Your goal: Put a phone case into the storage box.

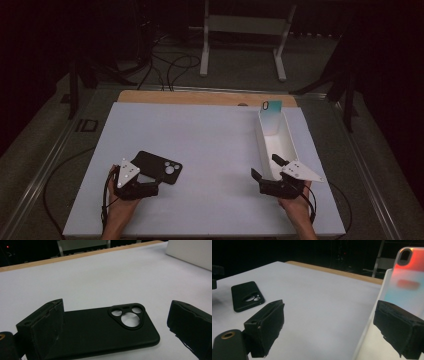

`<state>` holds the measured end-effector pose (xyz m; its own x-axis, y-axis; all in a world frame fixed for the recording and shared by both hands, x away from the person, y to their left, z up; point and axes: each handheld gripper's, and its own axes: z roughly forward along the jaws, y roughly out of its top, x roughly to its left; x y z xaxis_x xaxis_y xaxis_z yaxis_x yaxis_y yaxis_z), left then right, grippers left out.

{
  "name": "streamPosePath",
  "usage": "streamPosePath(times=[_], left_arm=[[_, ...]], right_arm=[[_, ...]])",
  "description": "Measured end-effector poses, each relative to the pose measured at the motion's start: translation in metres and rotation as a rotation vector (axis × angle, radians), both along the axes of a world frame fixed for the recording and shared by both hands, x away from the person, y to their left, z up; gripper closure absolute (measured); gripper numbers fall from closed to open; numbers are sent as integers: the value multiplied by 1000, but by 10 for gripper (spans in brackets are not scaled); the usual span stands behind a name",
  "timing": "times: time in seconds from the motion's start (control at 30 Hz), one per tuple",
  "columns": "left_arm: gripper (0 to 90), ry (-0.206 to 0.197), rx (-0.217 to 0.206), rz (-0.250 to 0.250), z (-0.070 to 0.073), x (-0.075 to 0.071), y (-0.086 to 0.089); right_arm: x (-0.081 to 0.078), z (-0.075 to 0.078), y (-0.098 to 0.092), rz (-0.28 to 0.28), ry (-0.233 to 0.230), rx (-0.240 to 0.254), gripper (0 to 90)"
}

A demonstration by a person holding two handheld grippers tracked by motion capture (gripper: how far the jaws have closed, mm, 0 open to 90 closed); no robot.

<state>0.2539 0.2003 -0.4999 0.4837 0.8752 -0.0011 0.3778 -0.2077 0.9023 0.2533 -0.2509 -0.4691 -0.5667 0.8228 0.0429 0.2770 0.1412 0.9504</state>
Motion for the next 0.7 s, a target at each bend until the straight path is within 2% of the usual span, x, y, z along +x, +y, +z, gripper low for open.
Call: streamPosePath(times=[0.43, 0.7], left_arm=[[19, 4, 1, -7, 0, 1, 1], [19, -5, 0, 8, 4, 3, 5]], right_arm=[[-2, -3, 1, 7, -13, 10, 107], [-2, -4, 2, 11, -18, 3, 107]])
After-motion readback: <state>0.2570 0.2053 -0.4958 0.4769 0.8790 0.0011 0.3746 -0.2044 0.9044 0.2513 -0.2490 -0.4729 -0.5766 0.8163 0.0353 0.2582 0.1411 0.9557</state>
